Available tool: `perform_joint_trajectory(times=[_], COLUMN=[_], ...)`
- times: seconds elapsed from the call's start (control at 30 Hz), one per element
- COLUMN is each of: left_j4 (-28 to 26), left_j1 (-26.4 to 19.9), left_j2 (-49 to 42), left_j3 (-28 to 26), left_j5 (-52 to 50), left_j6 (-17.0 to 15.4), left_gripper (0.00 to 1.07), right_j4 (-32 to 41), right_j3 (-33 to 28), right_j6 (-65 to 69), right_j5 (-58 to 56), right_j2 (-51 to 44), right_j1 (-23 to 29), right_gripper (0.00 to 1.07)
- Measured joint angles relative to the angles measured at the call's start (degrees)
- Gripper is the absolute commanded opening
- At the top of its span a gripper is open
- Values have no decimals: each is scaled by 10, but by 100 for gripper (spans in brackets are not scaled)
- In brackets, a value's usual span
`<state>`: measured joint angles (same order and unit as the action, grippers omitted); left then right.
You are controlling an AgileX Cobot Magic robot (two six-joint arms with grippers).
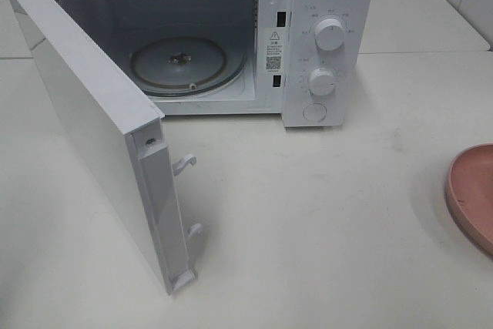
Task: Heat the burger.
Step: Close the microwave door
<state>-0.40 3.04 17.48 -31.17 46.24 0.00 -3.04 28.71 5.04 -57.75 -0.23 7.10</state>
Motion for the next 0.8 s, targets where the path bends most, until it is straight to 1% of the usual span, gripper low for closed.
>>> perform_joint_trajectory(times=[0.03,0.1,0.17,0.2,0.23,0.27,0.3,0.33,0.37,0.4,0.43,0.47,0.5,0.53,0.57,0.6,0.63,0.67,0.7,0.73,0.8], left_j4=[-1,-1,-1,-1,-1,-1,-1,-1,-1,-1,-1,-1,-1,-1,-1,-1,-1,-1,-1,-1,4], left_j1=[0,0,0,0,0,0,0,0,0,0,0,0,0,0,0,0,0,0,0,0,0], left_j2=[27,41,75,75,92,99,99,117,126,126,142,142,162,170,170,193,205,205,229,229,273], left_j3=[0,1,17,17,33,44,44,68,77,77,100,100,124,134,134,151,159,159,170,170,180], left_j5=[-17,-32,-101,-101,-150,-174,-174,-238,-265,-265,-331,-331,-394,-419,-419,-474,-502,-502,-553,-553,-610], left_j6=[0,0,0,0,0,0,0,0,0,0,0,0,0,0,0,0,0,0,0,0,0], left_gripper=[0,0,0,0,0,0,0,0,0,0,0,0,0,0,0,0,0,0,0,0,0], right_j4=[0,0,0,0,0,0,0,0,0,0,0,0,0,0,0,0,0,0,0,0,0], right_j3=[0,0,0,0,0,0,0,0,0,0,0,0,0,0,0,0,0,0,0,0,0], right_j6=[0,0,0,0,0,0,0,0,0,0,0,0,0,0,0,0,0,0,0,0,0], right_j5=[0,0,0,0,0,0,0,0,0,0,0,0,0,0,0,0,0,0,0,0,0], right_j2=[0,0,0,0,0,0,0,0,0,0,0,0,0,0,0,0,0,0,0,0,0], right_j1=[0,0,0,0,0,0,0,0,0,0,0,0,0,0,0,0,0,0,0,0,0], right_gripper=[76,76,76,76,76,76,76,76,76,76,76,76,76,76,76,76,76,76,76,76,76])
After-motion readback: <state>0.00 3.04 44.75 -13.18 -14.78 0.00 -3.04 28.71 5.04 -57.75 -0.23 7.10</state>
